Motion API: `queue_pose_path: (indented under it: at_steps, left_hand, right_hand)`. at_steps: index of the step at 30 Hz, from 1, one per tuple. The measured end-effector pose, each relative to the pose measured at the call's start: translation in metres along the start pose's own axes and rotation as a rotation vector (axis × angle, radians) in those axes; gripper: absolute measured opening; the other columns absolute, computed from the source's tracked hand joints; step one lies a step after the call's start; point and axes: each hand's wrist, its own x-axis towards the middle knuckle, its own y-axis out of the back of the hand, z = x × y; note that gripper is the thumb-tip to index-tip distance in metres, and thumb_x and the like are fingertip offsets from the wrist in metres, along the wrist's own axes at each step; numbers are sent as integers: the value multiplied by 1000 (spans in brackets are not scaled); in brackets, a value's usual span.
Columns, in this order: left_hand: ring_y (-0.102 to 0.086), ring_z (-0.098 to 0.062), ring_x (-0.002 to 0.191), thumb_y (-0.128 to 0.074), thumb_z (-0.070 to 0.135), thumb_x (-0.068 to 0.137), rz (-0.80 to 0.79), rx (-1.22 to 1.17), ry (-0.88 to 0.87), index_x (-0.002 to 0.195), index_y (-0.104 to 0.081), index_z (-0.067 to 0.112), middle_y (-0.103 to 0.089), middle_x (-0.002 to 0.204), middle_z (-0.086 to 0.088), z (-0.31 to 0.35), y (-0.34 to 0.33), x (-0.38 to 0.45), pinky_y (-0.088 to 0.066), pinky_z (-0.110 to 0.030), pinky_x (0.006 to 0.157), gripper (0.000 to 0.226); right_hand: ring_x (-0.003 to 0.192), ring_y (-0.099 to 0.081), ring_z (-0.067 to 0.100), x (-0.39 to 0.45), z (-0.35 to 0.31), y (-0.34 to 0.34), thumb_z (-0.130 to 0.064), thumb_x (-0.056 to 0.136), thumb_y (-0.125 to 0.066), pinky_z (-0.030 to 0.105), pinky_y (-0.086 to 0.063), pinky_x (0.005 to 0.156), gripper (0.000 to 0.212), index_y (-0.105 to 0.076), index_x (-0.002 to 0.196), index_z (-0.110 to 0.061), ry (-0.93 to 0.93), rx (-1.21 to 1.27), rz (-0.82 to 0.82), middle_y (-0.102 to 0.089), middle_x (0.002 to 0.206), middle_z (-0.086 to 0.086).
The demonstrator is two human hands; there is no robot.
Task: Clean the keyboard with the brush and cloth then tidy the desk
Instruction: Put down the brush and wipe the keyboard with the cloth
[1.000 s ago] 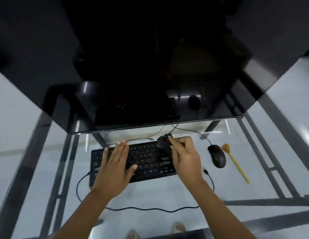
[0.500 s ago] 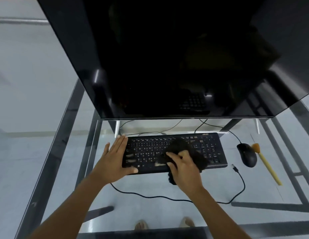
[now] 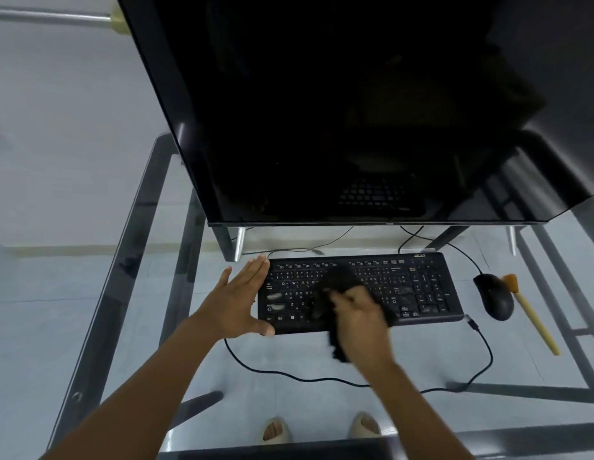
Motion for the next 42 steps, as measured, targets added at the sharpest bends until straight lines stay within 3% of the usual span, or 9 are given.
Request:
queue_pose_path:
  at_steps: [3, 8, 12, 18, 24, 26, 29, 36, 42]
  left_hand:
    - [19, -5, 144, -70, 65, 69, 8, -15, -6, 151, 19, 22, 29, 153, 13, -2, 0, -1, 14, -39, 118, 129]
    - [18, -4, 144, -72, 64, 68, 29, -24, -28, 152, 16, 21, 29, 153, 14, -3, 0, 0, 12, -39, 119, 129]
    - [19, -6, 145, -69, 69, 68, 32, -10, -36, 151, 18, 21, 28, 155, 12, -8, 0, 0, 13, -37, 117, 129]
    - [16, -2, 144, -68, 72, 66, 36, -36, -46, 152, 16, 23, 24, 157, 13, -10, 0, 0, 13, -36, 118, 130]
    - [9, -1, 145, -74, 65, 64, 63, -46, -78, 153, 12, 21, 20, 158, 13, -10, 3, 0, 5, -35, 120, 132]
    - [9, 0, 144, -73, 68, 64, 44, -94, -61, 152, 14, 24, 20, 157, 16, -11, 2, -2, 8, -32, 119, 132]
    - [11, 1, 142, -76, 64, 64, 51, -151, -53, 151, 18, 27, 17, 155, 18, -8, 3, -5, 14, -24, 113, 133]
    - [1, -7, 147, -82, 59, 61, 75, -177, -54, 151, 17, 28, 2, 160, 13, -9, 3, -5, 7, -27, 117, 138]
    - [11, 1, 132, -82, 53, 64, 47, -228, -42, 150, 18, 27, 7, 151, 22, -2, 9, -7, 12, -21, 108, 135]
  right_hand:
    - [69, -59, 35, 11, 36, 14, 5, 73, -70, 41, -51, 62, 36, -73, 104, -14, -164, -88, 107, -60, 93, 16]
    - [89, -47, 23, -2, -25, -15, -40, 85, -53, 37, -33, 75, 32, -67, 114, -34, -61, -32, 129, -53, 105, 2]
    - [87, -52, 21, 0, -35, -27, -18, 80, -71, 37, -43, 70, 43, -64, 120, -31, 227, -40, -11, -56, 103, 3]
    - [79, -57, 28, 23, 14, -10, -3, 79, -73, 34, -37, 75, 40, -69, 116, -18, -113, -1, 136, -58, 97, 12]
    - [84, -47, 21, -1, -61, -34, -20, 84, -62, 30, -29, 69, 37, -61, 120, -28, 425, 16, -228, -53, 97, 1]
    - [87, -49, 23, 17, -33, -29, -39, 91, -50, 30, -37, 74, 26, -64, 112, -31, 290, 36, -193, -55, 97, 1]
    - [80, -57, 33, 42, 6, -14, -10, 85, -64, 45, -52, 72, 28, -70, 112, -16, -130, 2, 88, -58, 98, 14]
    - [82, -47, 21, -1, -81, -39, -19, 83, -62, 32, -35, 68, 36, -63, 117, -30, 365, 49, -177, -51, 95, -1]
    - [81, -52, 27, 33, -30, -30, -6, 84, -64, 35, -42, 72, 37, -65, 120, -13, -198, 47, 131, -55, 97, 11]
